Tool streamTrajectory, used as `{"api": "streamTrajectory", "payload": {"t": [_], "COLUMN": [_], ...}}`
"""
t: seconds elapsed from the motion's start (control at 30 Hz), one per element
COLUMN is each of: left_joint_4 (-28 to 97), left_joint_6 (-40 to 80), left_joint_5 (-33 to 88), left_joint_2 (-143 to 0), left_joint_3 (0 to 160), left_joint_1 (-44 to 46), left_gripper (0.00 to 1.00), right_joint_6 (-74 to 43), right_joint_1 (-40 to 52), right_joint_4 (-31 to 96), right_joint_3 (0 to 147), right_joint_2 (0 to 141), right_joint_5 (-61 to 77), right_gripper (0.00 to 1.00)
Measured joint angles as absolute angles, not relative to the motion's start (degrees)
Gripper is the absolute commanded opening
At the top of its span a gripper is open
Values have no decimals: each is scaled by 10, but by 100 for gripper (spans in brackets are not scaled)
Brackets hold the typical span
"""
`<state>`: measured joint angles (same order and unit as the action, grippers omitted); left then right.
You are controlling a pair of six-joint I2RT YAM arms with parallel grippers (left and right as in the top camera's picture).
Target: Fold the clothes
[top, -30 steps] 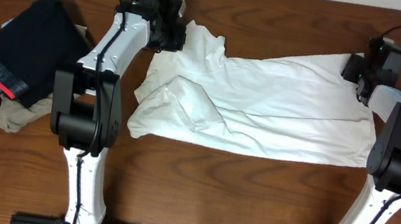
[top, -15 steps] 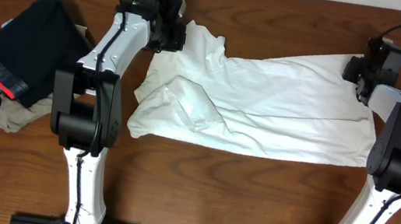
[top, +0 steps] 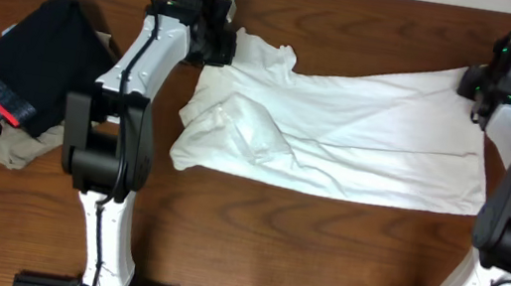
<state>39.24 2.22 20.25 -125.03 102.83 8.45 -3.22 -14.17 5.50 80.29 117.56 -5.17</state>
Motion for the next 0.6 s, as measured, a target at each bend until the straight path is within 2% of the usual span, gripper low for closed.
{"api": "streamTrajectory", "payload": {"t": [0.23, 0.6], "left_joint_4": [442, 497], "left_joint_6": [27, 28], "left_joint_5": [204, 206], "left_joint_2": [-1182, -1176], "left_joint_3": [1028, 1028], "left_joint_1": [84, 84], "left_gripper": [6, 6], "right_joint_6": [-32, -32], "right_joint_1": [-147, -147], "right_joint_4": [123, 196], "right_joint_3": [803, 803], "right_joint_2": [1156, 1156], "right_joint_5": [-61, -65], "right_gripper": [1, 1]}}
